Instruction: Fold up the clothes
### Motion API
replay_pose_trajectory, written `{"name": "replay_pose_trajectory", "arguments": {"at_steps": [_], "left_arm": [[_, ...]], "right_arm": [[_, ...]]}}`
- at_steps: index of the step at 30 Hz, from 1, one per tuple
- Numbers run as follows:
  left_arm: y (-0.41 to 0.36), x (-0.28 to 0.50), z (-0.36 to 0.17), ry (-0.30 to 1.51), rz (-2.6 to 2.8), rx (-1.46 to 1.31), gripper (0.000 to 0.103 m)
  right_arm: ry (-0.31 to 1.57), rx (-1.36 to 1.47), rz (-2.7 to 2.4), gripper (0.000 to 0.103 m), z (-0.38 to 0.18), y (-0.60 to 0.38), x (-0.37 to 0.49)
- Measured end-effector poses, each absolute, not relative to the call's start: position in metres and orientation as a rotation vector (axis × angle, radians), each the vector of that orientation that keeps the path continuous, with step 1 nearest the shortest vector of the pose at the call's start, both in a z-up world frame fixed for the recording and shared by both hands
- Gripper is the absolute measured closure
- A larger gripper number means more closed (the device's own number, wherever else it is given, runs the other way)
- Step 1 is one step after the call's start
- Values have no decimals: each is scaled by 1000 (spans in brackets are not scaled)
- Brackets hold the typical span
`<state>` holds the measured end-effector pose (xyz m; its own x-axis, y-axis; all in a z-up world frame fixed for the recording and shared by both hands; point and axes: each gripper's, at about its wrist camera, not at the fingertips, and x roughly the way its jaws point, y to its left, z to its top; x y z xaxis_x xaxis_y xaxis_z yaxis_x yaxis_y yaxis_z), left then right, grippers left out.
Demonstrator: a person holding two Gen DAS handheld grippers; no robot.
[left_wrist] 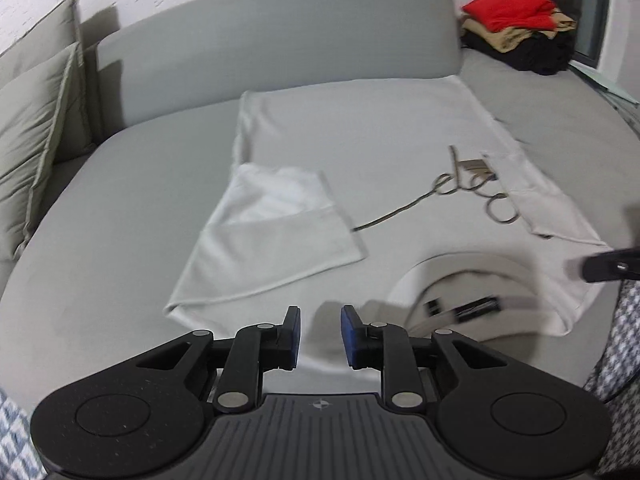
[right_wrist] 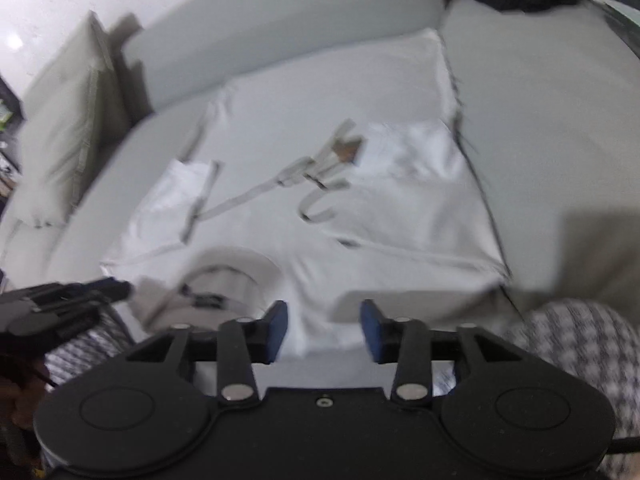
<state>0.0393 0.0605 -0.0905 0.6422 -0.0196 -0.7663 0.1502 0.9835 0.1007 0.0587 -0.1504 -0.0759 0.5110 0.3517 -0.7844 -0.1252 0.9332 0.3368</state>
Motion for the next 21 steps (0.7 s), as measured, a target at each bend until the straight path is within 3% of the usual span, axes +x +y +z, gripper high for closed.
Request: {"name": "replay_pose_trajectory", "arguments": {"at_steps": [1, 9, 11, 12, 14, 16, 18, 21], "left_arm": [[55, 43, -95, 881, -101, 174, 79], [46, 33, -97, 924, -122, 193, 87], [47, 29, -90, 931, -134, 193, 83], [49, 28, -84, 922, -131, 184, 77], [59, 32, -61, 855, -89, 156, 77], [70, 39, -35, 777, -47, 136, 77], [82, 49, -9, 726, -27, 103, 73], [99, 70, 24, 676, -12, 58, 63]], "right_arm": [[991, 253, 297, 90, -76, -146, 63], [1100, 284, 282, 90, -105, -139, 61], [1163, 335, 287, 89, -100, -143, 58], [1152, 347, 295, 89, -93, -145, 58], [1090, 364, 312, 89, -72, -149, 55], [1012, 386, 318, 80, -46, -156, 57], [938, 411, 323, 59, -18, -164, 63], [847, 438, 334, 46, 18, -174, 75]]}}
